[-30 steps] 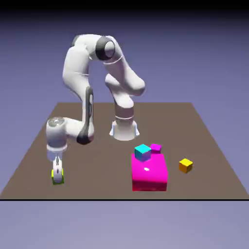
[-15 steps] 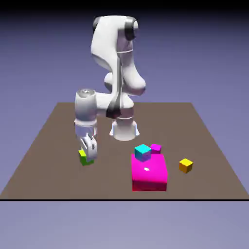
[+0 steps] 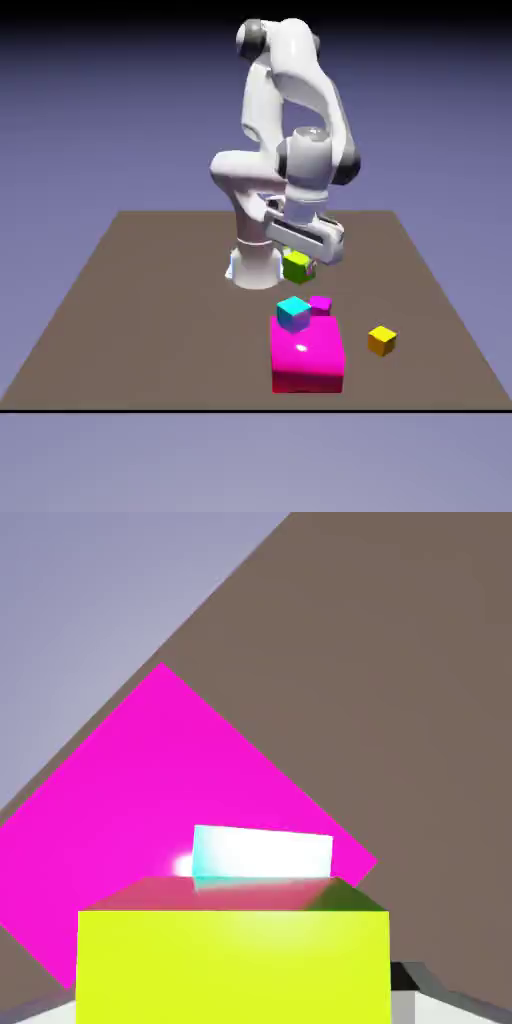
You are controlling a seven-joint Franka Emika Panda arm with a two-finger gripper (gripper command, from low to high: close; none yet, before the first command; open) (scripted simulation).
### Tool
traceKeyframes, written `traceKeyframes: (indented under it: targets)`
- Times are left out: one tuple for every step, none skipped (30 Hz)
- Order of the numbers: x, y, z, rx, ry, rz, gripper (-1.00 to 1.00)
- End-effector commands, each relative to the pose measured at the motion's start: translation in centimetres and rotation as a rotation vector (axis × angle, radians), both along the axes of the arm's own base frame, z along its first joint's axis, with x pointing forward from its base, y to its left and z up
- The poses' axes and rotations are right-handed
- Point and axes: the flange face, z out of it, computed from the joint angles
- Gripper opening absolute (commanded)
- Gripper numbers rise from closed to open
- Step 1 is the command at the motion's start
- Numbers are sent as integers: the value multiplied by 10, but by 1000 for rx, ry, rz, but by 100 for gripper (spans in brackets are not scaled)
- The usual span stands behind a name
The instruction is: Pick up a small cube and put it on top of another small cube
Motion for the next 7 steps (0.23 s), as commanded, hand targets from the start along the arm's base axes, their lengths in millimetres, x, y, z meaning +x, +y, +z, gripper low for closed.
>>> traceKeyframes:
  targets:
    - [1,-1,-13,-2,1,0,-100]
    - [1,-1,-25,0,1,1,-100]
    - [0,-1,-38,3,1,2,-100]
    - [0,-1,-44,5,1,3,-100]
    - [0,-1,-44,5,1,3,100]
    - [0,-1,-44,5,1,3,100]
    - [1,-1,-32,1,1,1,100]
